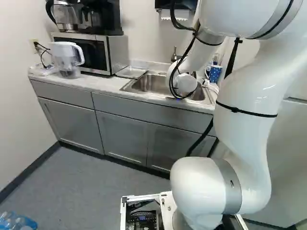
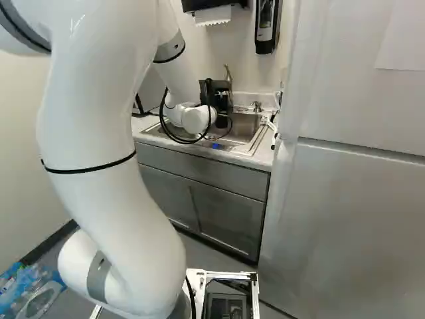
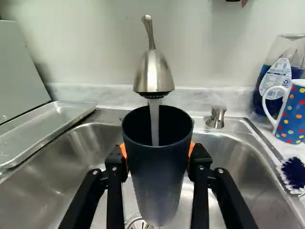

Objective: Rinse the cup and place it in the tray

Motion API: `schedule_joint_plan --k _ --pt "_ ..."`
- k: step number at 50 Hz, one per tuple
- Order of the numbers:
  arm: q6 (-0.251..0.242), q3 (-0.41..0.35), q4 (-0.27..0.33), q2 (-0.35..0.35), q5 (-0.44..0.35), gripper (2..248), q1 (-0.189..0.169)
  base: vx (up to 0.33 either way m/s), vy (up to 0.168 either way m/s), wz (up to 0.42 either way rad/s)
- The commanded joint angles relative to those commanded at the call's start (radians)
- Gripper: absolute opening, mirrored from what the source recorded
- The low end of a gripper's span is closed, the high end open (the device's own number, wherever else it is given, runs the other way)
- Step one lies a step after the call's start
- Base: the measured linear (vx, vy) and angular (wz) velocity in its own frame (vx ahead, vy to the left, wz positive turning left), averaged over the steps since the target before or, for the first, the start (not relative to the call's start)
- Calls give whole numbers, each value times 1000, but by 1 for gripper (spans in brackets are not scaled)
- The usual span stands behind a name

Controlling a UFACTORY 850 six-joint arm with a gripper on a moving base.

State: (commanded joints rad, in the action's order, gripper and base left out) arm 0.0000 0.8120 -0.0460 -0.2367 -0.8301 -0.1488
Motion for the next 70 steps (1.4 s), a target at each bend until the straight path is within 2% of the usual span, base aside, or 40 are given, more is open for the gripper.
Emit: schedule_joint_plan --k 70 --pt "0 0 0 0 0 126 0 0 0 0"
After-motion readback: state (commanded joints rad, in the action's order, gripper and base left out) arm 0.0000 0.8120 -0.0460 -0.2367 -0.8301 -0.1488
